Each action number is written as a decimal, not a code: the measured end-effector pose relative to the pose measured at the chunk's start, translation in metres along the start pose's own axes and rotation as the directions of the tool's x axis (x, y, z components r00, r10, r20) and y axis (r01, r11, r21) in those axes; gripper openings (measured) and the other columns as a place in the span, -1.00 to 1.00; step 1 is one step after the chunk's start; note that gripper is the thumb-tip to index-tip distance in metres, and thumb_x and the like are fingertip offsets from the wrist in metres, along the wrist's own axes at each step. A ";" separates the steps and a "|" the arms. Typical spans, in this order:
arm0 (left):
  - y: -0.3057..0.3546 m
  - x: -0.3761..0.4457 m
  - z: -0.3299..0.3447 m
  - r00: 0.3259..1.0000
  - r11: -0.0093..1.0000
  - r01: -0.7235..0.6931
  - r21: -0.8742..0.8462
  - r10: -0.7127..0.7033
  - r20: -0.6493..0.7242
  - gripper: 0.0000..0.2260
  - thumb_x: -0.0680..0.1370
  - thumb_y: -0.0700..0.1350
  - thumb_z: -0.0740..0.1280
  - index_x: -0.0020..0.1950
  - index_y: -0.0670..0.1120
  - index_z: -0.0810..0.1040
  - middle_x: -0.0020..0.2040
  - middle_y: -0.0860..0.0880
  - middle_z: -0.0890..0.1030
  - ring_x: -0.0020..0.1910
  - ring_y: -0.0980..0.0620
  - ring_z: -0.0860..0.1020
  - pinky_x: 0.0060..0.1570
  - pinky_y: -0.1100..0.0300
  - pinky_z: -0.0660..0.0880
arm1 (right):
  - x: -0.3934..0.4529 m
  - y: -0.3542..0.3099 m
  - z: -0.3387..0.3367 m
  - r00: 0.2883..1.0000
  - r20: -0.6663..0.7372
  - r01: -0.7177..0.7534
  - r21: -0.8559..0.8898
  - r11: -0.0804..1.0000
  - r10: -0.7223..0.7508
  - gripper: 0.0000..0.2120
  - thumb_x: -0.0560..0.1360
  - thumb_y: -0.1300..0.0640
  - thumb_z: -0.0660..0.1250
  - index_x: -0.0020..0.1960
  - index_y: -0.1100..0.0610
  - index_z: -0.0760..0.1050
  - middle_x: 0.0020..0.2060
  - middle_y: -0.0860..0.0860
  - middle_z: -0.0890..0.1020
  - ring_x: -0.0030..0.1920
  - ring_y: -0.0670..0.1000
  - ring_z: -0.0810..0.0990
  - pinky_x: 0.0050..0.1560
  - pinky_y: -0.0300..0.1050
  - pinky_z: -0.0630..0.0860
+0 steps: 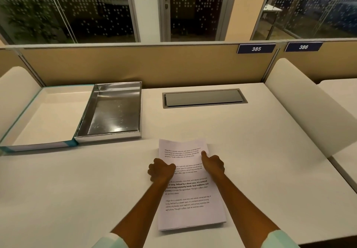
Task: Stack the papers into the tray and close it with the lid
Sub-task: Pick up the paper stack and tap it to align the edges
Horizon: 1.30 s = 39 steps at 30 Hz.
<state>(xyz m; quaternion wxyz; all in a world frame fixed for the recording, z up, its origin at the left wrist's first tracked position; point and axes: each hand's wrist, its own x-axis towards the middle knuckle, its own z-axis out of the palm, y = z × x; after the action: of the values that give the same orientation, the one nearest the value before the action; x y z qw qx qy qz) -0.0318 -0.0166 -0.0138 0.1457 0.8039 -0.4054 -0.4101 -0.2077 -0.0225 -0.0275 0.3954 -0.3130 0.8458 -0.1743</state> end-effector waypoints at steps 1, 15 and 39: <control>0.001 -0.001 0.000 1.000 1.000 0.000 -0.011 0.000 0.000 -0.50 0.42 -0.02 0.39 0.27 -0.21 0.38 0.25 -0.22 0.48 0.27 -0.24 0.44 0.20 -0.10 0.49 | -0.001 0.000 0.000 1.000 0.002 0.000 0.019 1.000 0.000 -0.40 0.53 -0.26 0.12 0.23 0.24 0.49 0.12 0.17 0.61 0.12 0.17 0.59 0.02 -0.05 0.49; -0.004 0.001 -0.012 0.988 0.931 -0.060 -0.360 0.107 0.112 -0.50 0.40 0.02 0.50 0.17 -0.15 0.35 0.13 -0.15 0.58 0.02 -0.14 0.61 -0.01 -0.04 0.61 | -0.005 0.001 -0.001 0.999 0.004 -0.045 0.063 0.997 0.045 -0.29 0.46 -0.37 0.15 0.33 0.18 0.36 0.22 0.17 0.54 0.24 0.23 0.50 0.30 0.20 0.42; 0.022 0.008 -0.055 0.993 0.873 -0.110 -0.476 0.121 -0.007 -0.84 0.36 -0.32 0.50 -0.14 -0.15 0.60 0.02 -0.22 0.69 -0.28 -0.11 0.65 -0.17 0.03 0.64 | -0.020 -0.028 -0.034 0.974 -0.111 0.223 0.306 0.926 -0.198 -0.65 0.53 0.13 0.36 0.25 0.27 0.51 0.12 0.19 0.64 -0.03 0.15 0.65 -0.11 -0.12 0.53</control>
<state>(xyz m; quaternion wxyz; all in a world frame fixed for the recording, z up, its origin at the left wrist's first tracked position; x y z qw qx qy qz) 0.0021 -0.0422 0.0282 0.3580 0.7134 -0.3411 -0.4966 -0.2133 -0.0279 0.0200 0.3863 -0.3274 0.7831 -0.3610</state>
